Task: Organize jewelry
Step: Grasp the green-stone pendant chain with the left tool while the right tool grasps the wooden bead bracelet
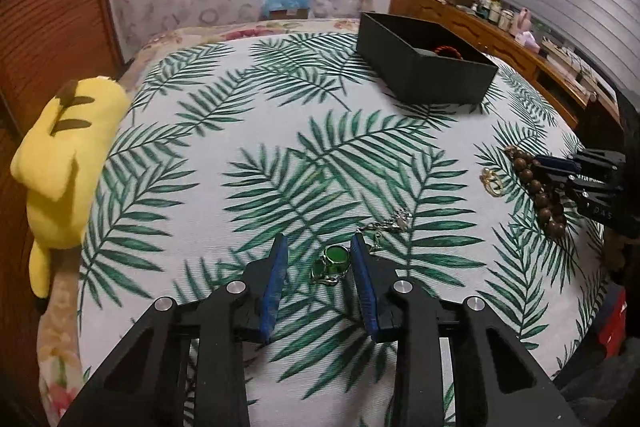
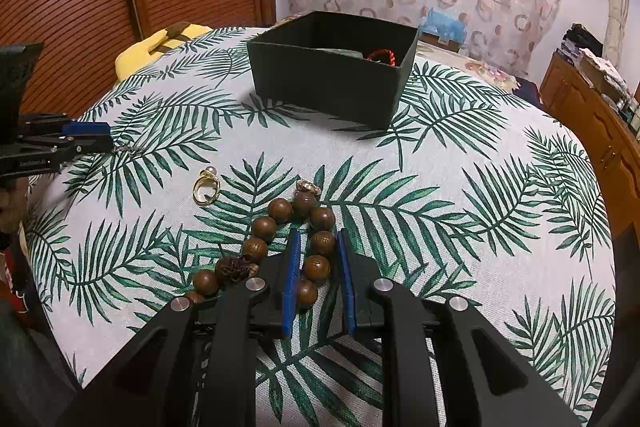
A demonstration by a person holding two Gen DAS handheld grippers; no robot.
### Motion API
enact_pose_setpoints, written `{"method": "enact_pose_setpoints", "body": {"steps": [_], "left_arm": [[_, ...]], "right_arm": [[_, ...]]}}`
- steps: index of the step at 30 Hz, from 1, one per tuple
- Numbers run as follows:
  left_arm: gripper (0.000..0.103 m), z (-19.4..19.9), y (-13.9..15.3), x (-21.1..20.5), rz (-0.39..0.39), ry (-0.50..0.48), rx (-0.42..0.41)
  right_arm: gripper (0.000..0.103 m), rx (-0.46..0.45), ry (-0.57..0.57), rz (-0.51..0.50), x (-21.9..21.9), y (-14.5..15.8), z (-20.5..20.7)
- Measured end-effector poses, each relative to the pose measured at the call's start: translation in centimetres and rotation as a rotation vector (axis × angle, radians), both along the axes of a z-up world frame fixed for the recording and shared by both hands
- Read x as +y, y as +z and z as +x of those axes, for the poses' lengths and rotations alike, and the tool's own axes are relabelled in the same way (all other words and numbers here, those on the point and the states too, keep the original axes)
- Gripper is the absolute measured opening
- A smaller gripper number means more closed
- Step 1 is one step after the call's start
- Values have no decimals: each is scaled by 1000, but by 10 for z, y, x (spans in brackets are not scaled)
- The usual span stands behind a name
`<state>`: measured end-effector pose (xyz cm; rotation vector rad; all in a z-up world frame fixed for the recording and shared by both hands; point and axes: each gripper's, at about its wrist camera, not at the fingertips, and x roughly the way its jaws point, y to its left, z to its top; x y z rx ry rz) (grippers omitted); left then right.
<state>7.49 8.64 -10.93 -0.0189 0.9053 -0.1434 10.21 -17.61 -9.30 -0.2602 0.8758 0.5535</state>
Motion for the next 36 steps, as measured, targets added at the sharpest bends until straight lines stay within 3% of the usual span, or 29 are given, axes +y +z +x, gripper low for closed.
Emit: {"method": "enact_pose_setpoints", "body": {"steps": [11,14,25,36], "left_arm": [[31,-4,-2,-13,27,-45,-12],[17,-5,-3,-15,37,-52,-19],[17,-7,11,-12,-18,-45,-76],[17,1,57,-24,-54,-62,-189]], "right_arm": [[21,-1,-1,-1,1,0,0],[21,-1,-1,-1,1,0,0],[15,-9,29,-16,2,1,1],[15,-136,44,49,-4,55,-5]]}}
